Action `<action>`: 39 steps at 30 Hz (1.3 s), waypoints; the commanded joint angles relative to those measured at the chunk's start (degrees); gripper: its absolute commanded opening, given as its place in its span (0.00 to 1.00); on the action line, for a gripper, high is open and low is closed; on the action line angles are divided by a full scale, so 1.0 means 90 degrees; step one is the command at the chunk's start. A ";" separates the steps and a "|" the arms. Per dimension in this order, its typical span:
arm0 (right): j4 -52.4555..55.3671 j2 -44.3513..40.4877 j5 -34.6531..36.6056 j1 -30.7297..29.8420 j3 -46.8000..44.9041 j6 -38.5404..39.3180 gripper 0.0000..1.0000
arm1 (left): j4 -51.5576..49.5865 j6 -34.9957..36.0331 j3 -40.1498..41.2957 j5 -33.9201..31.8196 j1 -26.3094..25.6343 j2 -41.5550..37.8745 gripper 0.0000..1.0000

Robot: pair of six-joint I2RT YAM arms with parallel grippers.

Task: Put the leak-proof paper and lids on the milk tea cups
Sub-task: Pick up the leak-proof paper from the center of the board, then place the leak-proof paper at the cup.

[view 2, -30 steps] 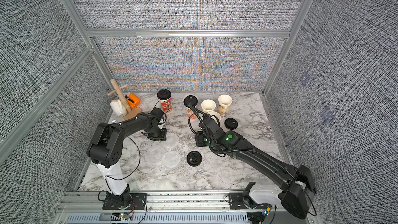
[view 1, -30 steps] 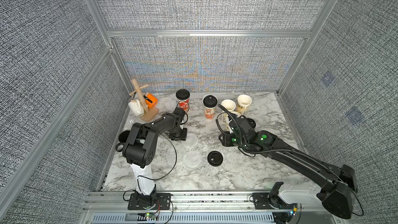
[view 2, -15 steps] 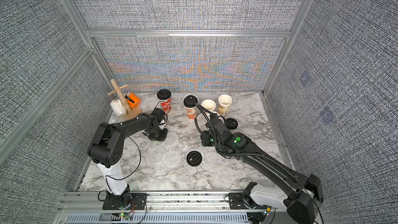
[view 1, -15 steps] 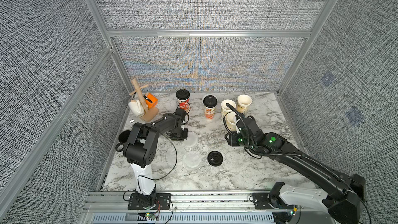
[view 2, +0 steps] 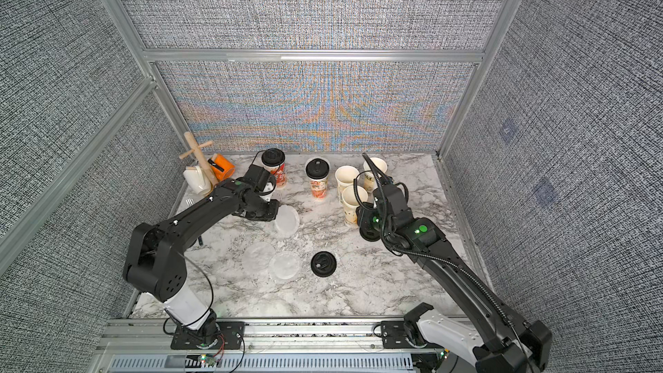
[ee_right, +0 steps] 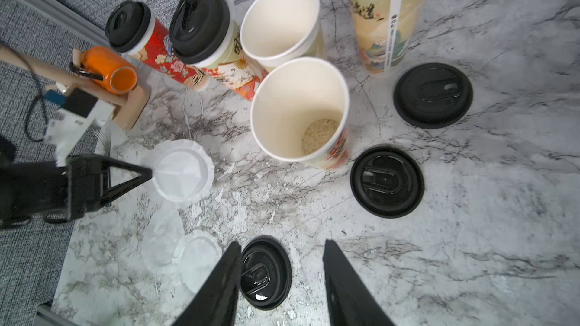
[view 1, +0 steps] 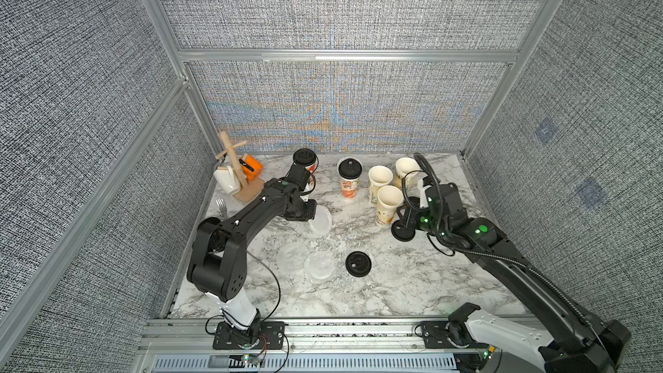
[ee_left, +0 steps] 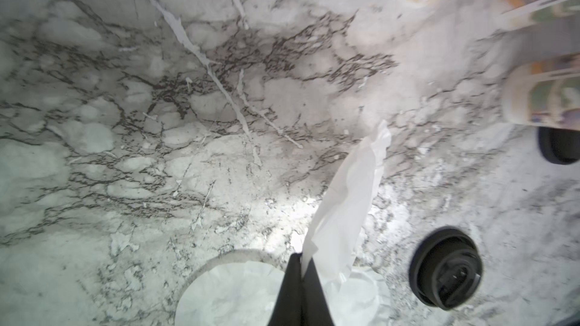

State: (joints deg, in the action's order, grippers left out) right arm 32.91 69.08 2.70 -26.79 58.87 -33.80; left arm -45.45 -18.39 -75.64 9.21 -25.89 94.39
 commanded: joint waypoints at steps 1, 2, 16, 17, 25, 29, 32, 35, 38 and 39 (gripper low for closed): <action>-0.0244 0.0052 -0.0502 0.0465 0.0123 0.0378 0.45 | -0.0547 -0.0155 -0.0266 0.0432 -0.0190 -0.0447 0.00; -0.0239 0.0102 -0.0573 0.0641 0.0168 0.0443 0.45 | -0.0619 -0.0187 -0.0397 0.0572 -0.0290 -0.0596 0.00; -0.0297 0.0404 -0.0825 0.1933 0.0373 0.0739 0.45 | 0.0539 -0.0740 -0.2408 0.2199 -0.1382 -0.0154 0.00; -0.0282 0.0420 -0.0847 0.1933 0.0363 0.0753 0.45 | 0.0553 -0.0790 -0.2598 0.2239 -0.1407 0.0075 0.00; -0.0216 0.0520 -0.0930 0.2044 0.0251 0.0855 0.45 | 0.0512 -0.1049 -0.4264 0.2326 -0.1577 0.1894 0.00; -0.0221 0.0538 -0.1008 0.2081 0.0170 0.0890 0.45 | 0.0294 -0.1062 -0.4689 0.2277 -0.1586 0.2496 0.00; -0.0216 0.0567 -0.1032 0.2092 0.0130 0.0931 0.45 | 0.0206 -0.1071 -0.4731 0.2230 -0.1586 0.2739 0.00; -0.0198 0.0596 -0.1052 0.2107 0.0119 0.0962 0.45 | 0.0225 -0.1089 -0.4739 0.2209 -0.1586 0.2906 0.00; -0.0186 0.0620 -0.1072 0.2111 0.0104 0.0980 0.45 | 0.0235 -0.1080 -0.4839 0.2200 -0.1586 0.3081 0.00; -0.0184 0.0616 -0.1071 0.2117 0.0100 0.0983 0.45 | 0.0170 -0.1055 -0.4905 0.2150 -0.1586 0.3144 0.00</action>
State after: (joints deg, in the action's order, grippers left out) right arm 31.97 74.37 -6.44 -7.81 59.88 -25.78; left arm -43.29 -28.18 -118.78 29.43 -40.10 121.91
